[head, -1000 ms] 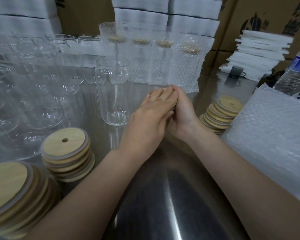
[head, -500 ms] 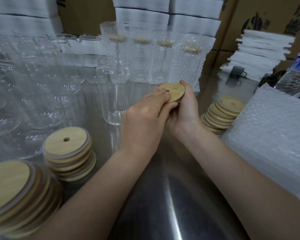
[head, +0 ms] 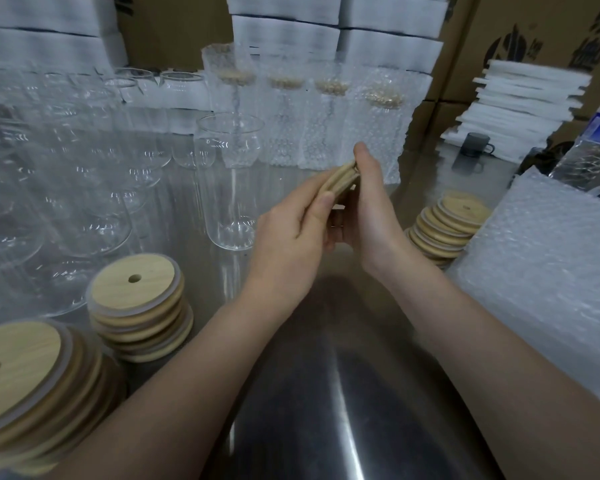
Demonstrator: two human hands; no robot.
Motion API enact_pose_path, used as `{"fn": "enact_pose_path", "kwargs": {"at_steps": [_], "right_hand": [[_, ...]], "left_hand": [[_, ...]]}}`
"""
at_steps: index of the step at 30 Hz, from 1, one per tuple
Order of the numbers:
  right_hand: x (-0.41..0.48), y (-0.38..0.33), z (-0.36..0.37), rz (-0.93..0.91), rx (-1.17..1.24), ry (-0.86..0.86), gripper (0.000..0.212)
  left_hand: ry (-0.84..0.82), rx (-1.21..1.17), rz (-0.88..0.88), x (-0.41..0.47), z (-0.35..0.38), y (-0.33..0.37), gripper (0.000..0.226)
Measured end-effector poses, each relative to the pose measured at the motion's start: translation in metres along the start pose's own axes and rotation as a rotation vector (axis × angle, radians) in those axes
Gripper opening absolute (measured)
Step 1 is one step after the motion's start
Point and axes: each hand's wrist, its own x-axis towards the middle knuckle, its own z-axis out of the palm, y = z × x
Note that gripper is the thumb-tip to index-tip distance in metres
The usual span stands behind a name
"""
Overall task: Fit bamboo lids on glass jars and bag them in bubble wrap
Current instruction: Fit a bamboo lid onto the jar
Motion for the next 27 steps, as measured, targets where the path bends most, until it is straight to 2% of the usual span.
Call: {"fn": "enact_pose_path", "kwargs": {"at_steps": [4,8,12,20,23,27], "right_hand": [[0.002,0.001,-0.004,-0.148,-0.129,-0.019,0.068],[-0.005,0.001,-0.007,-0.338,-0.213,-0.05,0.026],[-0.007,0.0,-0.004,-0.506,-0.343,-0.004,0.037],[-0.008,0.003,0.001,-0.498,-0.451,0.209,0.029],[-0.006,0.001,0.0,-0.501,-0.415,0.196,0.023],[-0.005,0.0,-0.004,-0.452,-0.372,0.089,0.028]], "left_hand": [[0.109,-0.373,-0.129,0.006,-0.004,0.008,0.026],[0.183,-0.557,-0.288,0.009,-0.008,0.01,0.024],[0.199,-0.63,-0.333,0.009,-0.007,0.011,0.025],[0.142,-0.646,-0.348,0.007,-0.005,0.01,0.026],[0.135,-0.645,-0.346,0.006,-0.004,0.009,0.027],[0.157,-0.66,-0.354,0.007,-0.006,0.007,0.026]]}}
